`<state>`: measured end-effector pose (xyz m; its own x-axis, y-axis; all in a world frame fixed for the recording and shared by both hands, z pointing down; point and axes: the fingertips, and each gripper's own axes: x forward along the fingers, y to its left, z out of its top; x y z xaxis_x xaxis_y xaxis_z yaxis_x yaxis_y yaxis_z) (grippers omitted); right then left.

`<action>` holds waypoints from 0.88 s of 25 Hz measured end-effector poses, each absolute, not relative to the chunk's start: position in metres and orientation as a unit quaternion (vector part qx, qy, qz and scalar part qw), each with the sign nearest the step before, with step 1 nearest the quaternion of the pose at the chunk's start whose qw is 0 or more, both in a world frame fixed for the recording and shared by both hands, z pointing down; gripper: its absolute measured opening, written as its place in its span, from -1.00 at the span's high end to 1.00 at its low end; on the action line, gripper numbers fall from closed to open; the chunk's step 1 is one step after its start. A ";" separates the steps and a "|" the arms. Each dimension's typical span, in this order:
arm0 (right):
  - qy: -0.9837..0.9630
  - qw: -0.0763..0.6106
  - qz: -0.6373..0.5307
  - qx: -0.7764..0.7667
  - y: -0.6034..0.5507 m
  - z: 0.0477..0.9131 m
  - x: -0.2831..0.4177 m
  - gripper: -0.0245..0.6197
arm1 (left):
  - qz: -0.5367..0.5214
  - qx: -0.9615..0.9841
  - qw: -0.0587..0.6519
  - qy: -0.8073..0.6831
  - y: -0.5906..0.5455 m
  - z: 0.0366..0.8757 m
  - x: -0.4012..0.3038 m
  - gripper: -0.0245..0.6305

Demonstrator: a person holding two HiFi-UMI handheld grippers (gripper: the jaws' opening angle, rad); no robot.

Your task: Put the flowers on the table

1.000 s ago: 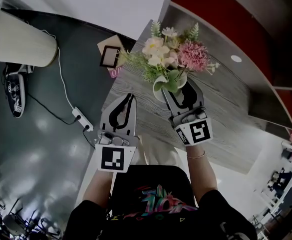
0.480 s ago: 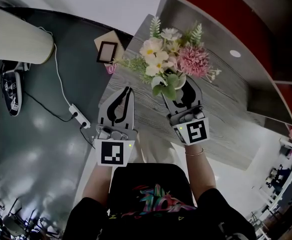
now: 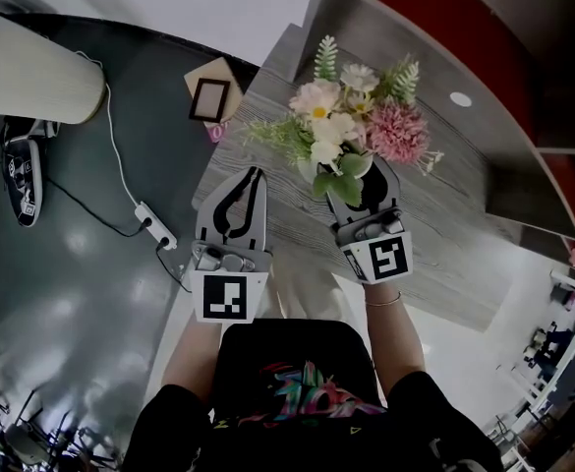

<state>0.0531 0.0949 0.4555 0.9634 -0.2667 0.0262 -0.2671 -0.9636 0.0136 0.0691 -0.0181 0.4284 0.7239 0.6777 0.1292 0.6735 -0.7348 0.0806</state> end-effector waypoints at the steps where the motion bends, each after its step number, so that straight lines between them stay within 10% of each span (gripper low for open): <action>1: -0.135 0.010 0.013 0.991 0.094 0.456 0.054 0.13 | 0.074 0.928 0.014 0.364 -0.018 0.428 0.069 0.82; 22: -0.140 0.013 0.023 0.990 0.096 0.450 0.038 0.04 | 0.062 0.926 0.015 0.371 -0.006 0.419 0.056 0.82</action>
